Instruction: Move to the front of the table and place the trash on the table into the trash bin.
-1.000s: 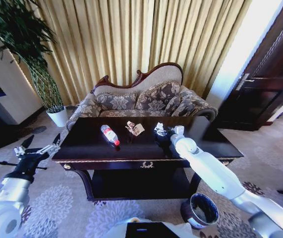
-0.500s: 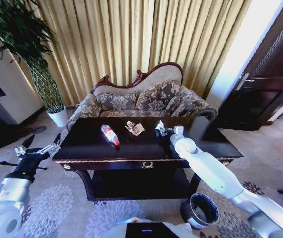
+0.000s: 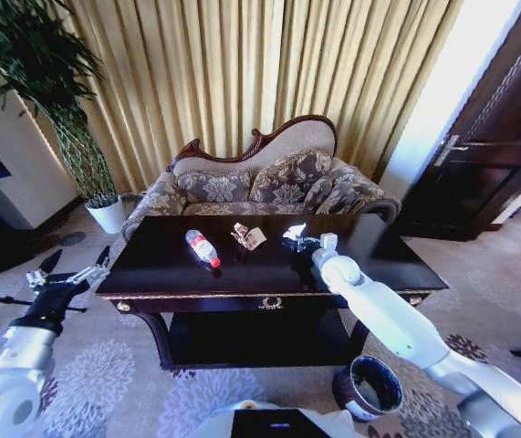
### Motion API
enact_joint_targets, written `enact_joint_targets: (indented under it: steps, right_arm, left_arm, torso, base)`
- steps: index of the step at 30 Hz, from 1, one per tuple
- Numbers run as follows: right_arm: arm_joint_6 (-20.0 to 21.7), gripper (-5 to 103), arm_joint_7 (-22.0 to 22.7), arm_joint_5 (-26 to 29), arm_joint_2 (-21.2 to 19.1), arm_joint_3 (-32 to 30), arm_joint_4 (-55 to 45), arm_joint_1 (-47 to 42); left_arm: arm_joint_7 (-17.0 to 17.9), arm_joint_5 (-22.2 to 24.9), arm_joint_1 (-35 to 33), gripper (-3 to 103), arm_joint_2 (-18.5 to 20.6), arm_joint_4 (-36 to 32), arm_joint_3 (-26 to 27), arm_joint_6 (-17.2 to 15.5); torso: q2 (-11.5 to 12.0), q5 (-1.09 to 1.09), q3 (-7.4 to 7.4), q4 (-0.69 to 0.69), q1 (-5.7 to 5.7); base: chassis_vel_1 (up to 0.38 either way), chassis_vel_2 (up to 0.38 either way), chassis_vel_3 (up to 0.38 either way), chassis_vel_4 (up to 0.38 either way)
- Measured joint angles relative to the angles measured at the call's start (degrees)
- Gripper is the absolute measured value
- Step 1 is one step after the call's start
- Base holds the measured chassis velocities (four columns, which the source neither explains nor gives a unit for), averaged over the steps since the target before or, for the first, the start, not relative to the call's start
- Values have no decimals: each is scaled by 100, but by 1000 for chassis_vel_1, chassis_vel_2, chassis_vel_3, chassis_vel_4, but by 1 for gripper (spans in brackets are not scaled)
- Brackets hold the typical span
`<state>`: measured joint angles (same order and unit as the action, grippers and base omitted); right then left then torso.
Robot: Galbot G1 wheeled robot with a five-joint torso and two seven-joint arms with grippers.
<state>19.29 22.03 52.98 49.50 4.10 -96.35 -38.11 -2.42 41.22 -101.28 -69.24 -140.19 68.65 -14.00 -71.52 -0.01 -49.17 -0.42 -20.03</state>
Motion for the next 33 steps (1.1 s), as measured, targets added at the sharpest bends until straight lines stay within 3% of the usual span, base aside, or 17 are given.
enact_joint_targets:
  steps: [8,12,16,23,27,33]
  right_arm:
    - [-132,0,234,388,-606,-991,-1129,-653]
    - [-216,0,181,525,-1052,-2147,-2153,-1733]
    - [-367,0,161,415,-1136,-2795,-2621,-2607]
    - [-495,0,-62,68,-794,-3913,-3247,-3888]
    - [-716,0,-857,-553,-283,-4758,-3571,-5137]
    - [-748,0,-1185,-773,52,-4860,-3806,-5604]
  left_arm:
    - [-8,105,81,100,5,164,14,14]
    - [-47,158,108,100,17,285,17,15]
    - [-134,167,180,100,18,430,-20,15]
    - [-441,192,233,100,44,663,-32,46]
    - [-676,255,298,100,148,903,20,111]
    - [-832,319,402,100,295,1120,47,118]
  torso:
    - [0,1,0,0,0]
    - [-2,-1,1,-3,0]
    - [-1,1,1,-3,2]
    - [-1,-2,0,1,1]
    - [-2,1,1,-4,2]
    - [-1,-2,1,0,2]
  base:
    - [0,0,0,0]
    - [0,0,0,0]
    - [0,0,0,0]
    - [0,0,0,0]
    - [0,0,0,0]
    - [0,0,0,0]
